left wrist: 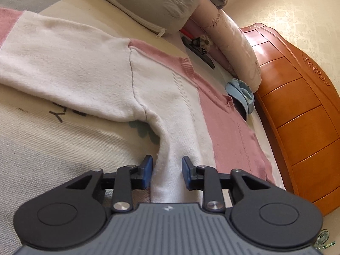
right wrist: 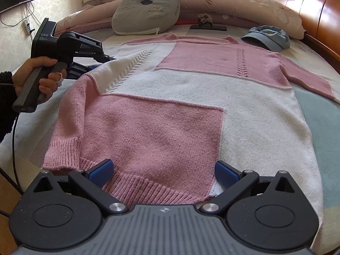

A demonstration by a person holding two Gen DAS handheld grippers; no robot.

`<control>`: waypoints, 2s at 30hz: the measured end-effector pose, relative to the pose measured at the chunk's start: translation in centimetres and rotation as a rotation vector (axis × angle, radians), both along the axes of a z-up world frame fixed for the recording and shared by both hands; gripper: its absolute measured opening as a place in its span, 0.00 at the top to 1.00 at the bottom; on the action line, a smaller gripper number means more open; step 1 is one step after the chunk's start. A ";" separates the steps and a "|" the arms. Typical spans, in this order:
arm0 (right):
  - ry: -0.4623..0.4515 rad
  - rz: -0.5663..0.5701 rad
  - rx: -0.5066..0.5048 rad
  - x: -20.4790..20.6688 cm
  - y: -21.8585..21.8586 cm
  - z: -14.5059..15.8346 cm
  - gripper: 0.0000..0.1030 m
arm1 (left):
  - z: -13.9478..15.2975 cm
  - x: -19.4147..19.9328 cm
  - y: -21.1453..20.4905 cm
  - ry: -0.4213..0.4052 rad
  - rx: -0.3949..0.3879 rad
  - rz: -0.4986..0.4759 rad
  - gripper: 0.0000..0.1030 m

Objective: Fold clothes

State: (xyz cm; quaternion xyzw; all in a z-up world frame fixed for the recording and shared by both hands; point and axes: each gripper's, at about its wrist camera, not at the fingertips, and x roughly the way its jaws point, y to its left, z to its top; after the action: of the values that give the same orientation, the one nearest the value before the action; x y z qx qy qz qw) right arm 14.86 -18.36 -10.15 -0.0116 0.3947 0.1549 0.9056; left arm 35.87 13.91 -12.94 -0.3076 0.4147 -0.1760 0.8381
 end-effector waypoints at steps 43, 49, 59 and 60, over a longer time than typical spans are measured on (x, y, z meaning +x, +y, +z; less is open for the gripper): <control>-0.119 0.019 0.136 -4.1 -1.3 4.2 0.00 | 3.3 -19.7 -6.3 -0.034 0.389 0.026 0.62; -0.126 -0.016 0.166 -4.3 -2.5 4.3 0.00 | 4.0 -20.5 -7.3 -0.043 0.370 0.029 0.90; -0.130 -0.039 0.172 -4.0 -3.6 4.4 0.00 | 6.2 -23.1 -0.3 0.017 0.416 0.156 0.90; -0.133 -0.042 0.168 -3.9 -3.8 4.5 0.00 | 6.1 -23.2 0.2 0.023 0.410 0.170 0.90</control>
State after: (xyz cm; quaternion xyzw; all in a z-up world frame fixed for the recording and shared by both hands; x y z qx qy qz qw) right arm 10.94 -22.17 -5.67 0.0624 0.3196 0.1671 0.9306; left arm 12.65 14.12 -6.86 -0.1666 0.4240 -0.0130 0.8901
